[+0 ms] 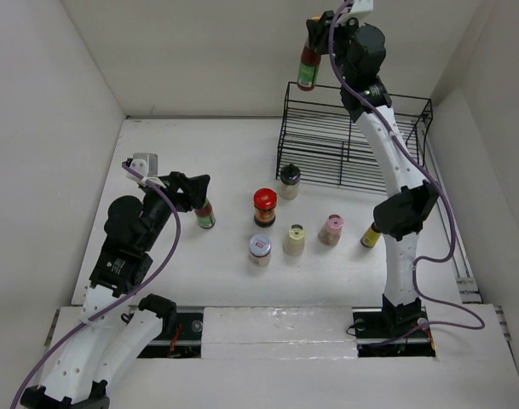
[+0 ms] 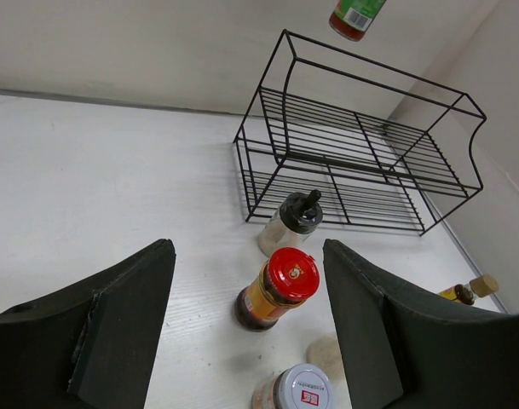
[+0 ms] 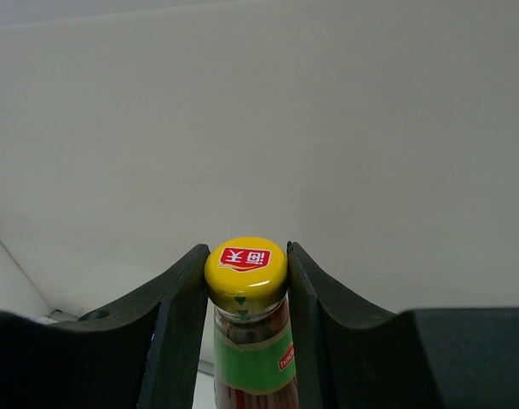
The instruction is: Organize the condiment bottles
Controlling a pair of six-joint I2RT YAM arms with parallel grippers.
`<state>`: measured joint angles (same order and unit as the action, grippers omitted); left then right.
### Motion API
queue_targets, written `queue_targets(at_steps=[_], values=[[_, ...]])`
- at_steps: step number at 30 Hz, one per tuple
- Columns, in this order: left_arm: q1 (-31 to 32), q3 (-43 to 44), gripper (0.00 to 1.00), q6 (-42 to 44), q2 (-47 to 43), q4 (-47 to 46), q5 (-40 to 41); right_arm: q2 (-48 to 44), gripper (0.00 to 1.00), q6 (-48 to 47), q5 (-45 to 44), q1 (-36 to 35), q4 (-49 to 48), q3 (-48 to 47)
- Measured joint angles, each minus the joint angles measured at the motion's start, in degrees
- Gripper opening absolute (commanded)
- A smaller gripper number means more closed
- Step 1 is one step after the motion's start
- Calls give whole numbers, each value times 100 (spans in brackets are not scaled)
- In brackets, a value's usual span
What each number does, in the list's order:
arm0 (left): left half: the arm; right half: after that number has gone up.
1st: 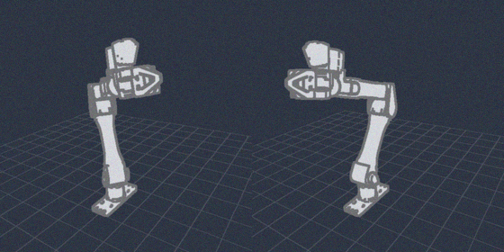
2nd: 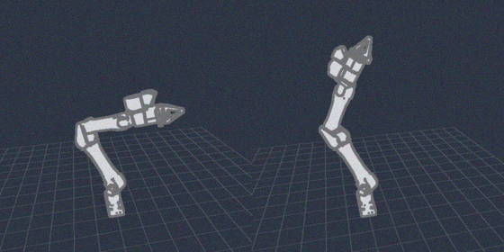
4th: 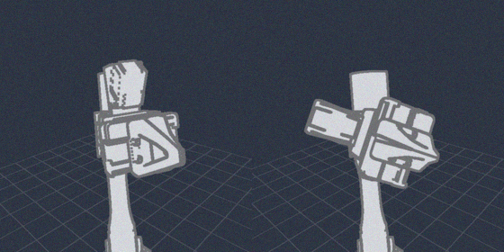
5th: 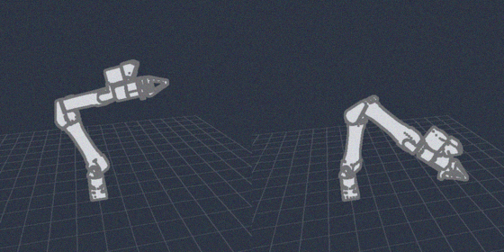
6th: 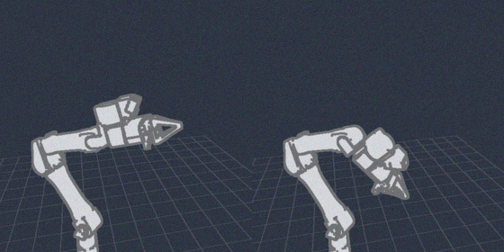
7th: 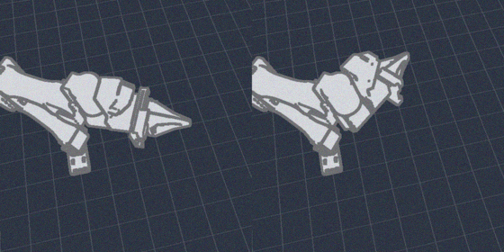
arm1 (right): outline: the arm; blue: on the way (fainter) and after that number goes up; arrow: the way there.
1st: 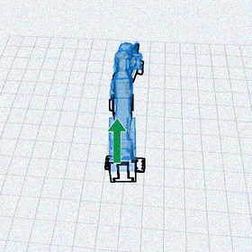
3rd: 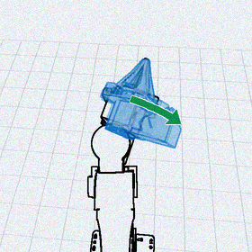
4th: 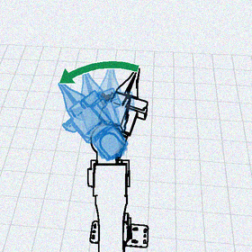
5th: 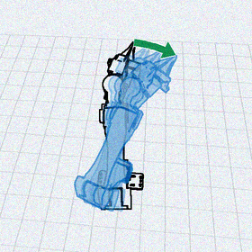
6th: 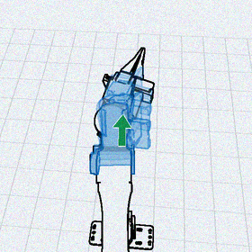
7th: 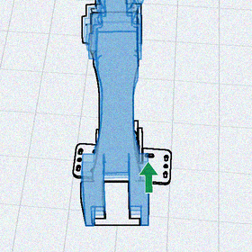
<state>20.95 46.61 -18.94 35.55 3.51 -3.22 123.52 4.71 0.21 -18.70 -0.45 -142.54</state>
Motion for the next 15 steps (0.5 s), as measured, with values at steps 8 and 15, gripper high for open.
queue_targets(at_steps=[8, 15], values=[[0, 0, 66, 0, 0, 0, 0, 81, 14, 0, 0, 26, -4, 79], [0, 0, 66, 0, 0, 0, 0, 267, 14, -7, 0, 26, -33, 186]])
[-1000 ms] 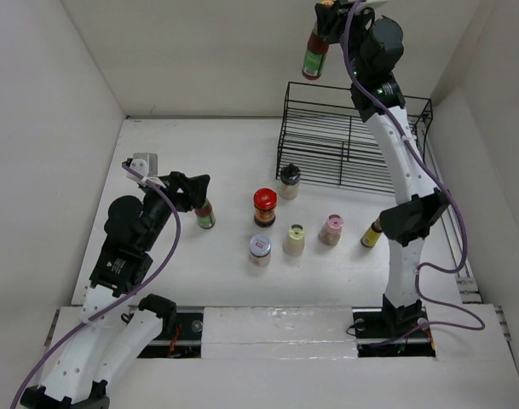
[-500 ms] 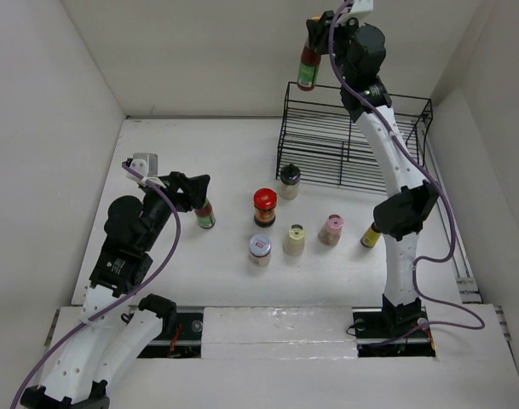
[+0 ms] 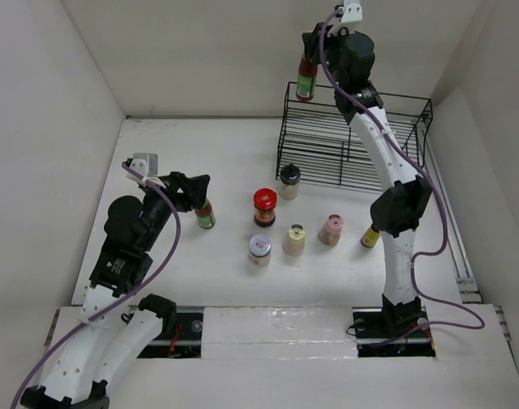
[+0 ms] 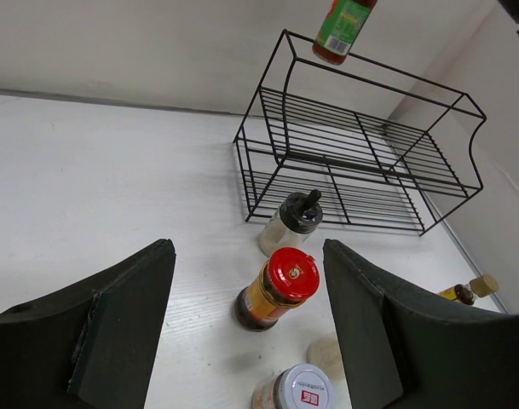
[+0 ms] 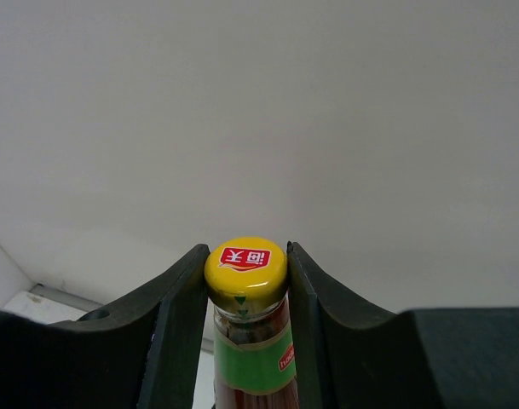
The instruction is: Organize the condiment bottles
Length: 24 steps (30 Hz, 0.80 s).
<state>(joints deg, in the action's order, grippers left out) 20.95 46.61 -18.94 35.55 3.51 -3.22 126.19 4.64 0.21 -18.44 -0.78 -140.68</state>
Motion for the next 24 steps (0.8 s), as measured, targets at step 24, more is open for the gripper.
queue_targets(at_steps=[24], values=[[0, 0, 66, 0, 0, 0, 0, 422, 16, -50, -184, 39, -254, 398]])
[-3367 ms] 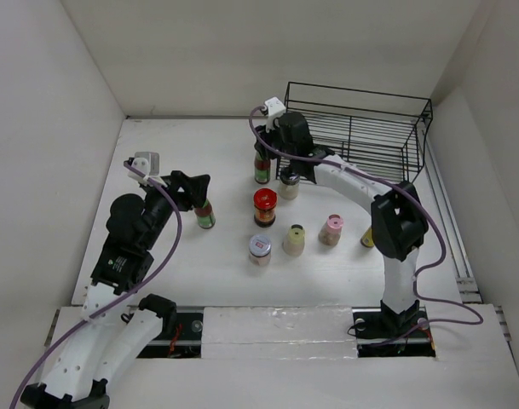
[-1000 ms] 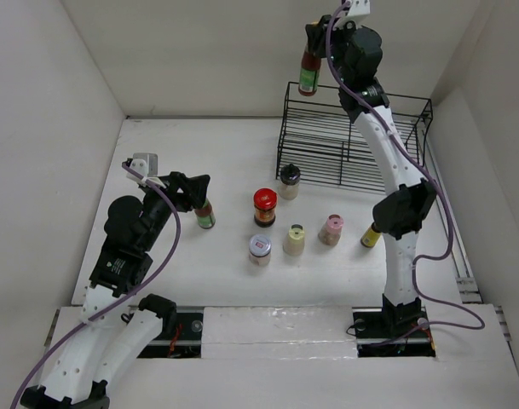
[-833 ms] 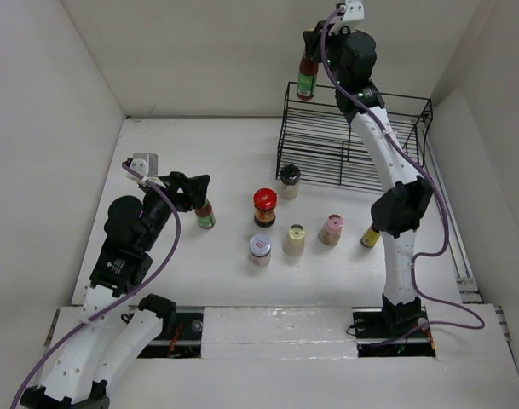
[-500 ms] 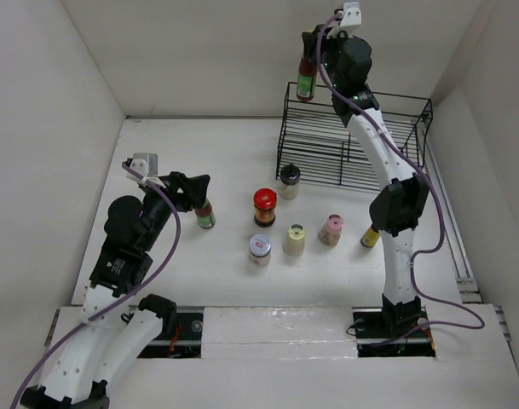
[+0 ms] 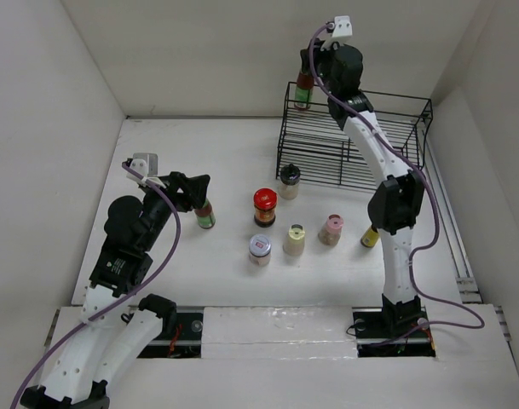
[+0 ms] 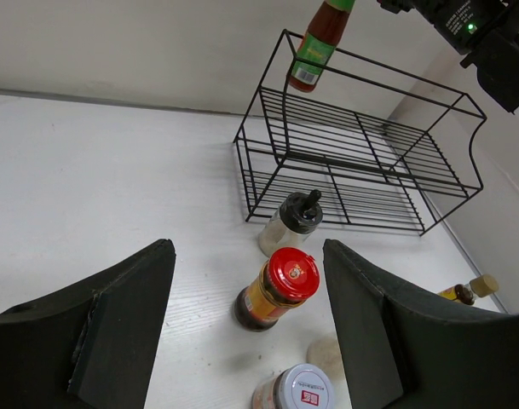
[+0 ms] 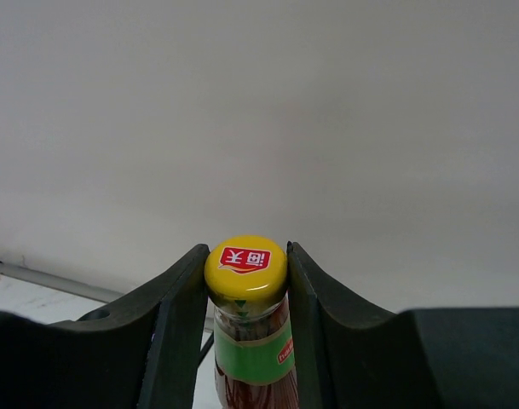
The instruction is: Organize the condiment bottles
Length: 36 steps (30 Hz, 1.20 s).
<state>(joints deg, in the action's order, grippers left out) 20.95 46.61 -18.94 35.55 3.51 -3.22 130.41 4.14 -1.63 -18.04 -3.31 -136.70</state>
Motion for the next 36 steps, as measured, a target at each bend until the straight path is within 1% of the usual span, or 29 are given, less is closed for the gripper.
queue_targets(at_steps=[7, 8, 11, 12, 15, 18, 19, 22, 23, 25, 27, 31, 32, 34, 36], values=[[0, 0, 66, 0, 0, 0, -4, -267, 17, -4, -13, 11, -260, 1003], [0, 0, 66, 0, 0, 0, -7, -267, 17, 9, -17, 13, -466, 1113], [0, 0, 66, 0, 0, 0, -9, -424, 18, 20, -22, 24, -640, 1401], [0, 0, 66, 0, 0, 0, -11, -479, 22, 17, -22, 24, -658, 1480], [0, 0, 66, 0, 0, 0, -20, -592, 27, 22, -22, 24, -774, 1690], [0, 0, 66, 0, 0, 0, -20, -717, 39, 28, -17, 24, -844, 1891], [0, 0, 66, 0, 0, 0, -22, -785, 49, 33, -11, 22, -863, 1982], [0, 0, 66, 0, 0, 0, -22, -988, 70, 87, -9, 22, -890, 2210], [0, 0, 66, 0, 0, 0, -22, -1075, 81, 85, -13, 22, -892, 2280], [0, 0, 66, 0, 0, 0, -22, -1274, 88, 101, -15, 22, -920, 2424], [0, 0, 66, 0, 0, 0, -22, -1504, 90, 107, -13, 22, -914, 2546], [0, 0, 66, -4, 0, 0, -22, -2199, 90, 122, -98, 24, -811, 2907], [0, 0, 66, -15, 0, 0, -20, -2470, 88, 129, -157, 24, -761, 3115], [0, 0, 66, -48, 2, 0, -20, -3182, 81, 155, -378, 11, -614, 3777], [0, 0, 66, -116, 15, -11, -20, -4116, 75, 269, -765, -50, -614, 4811]])
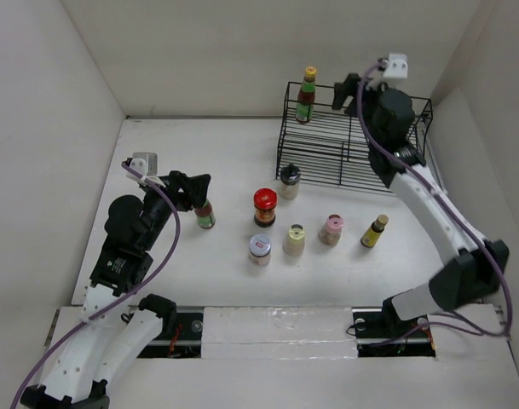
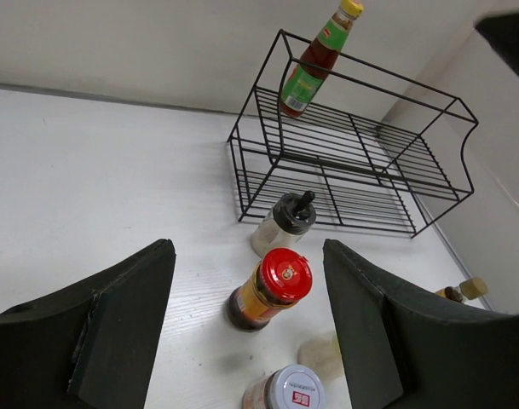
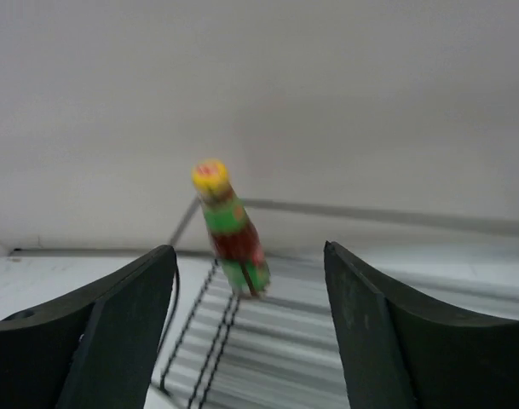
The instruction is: Organize the condiment bottles
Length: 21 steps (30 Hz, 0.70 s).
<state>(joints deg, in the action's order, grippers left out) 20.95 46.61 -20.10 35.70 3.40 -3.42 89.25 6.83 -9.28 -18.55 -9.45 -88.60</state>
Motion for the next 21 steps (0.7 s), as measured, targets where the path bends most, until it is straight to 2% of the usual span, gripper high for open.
queue_targets(at_steps=[4, 7, 13, 17, 21], values=[[0, 0, 69, -140, 50, -17, 31, -1895, 72, 522, -1266, -310, 212, 2332], [0, 0, 71, -186, 50, -13, 94, -2734, 72, 975, -1882, -452, 975, 3416], [0, 0, 72, -229, 48, -15, 173, -3799, 72, 1639, -2549, -492, 3174, 4253], [0, 0, 72, -236, 46, -15, 175, -4299, 72, 2009, -2625, -514, 3901, 4485], [0, 0, 72, -238, 46, -15, 170, -4315, 72, 2264, -2662, -511, 4395, 4653]])
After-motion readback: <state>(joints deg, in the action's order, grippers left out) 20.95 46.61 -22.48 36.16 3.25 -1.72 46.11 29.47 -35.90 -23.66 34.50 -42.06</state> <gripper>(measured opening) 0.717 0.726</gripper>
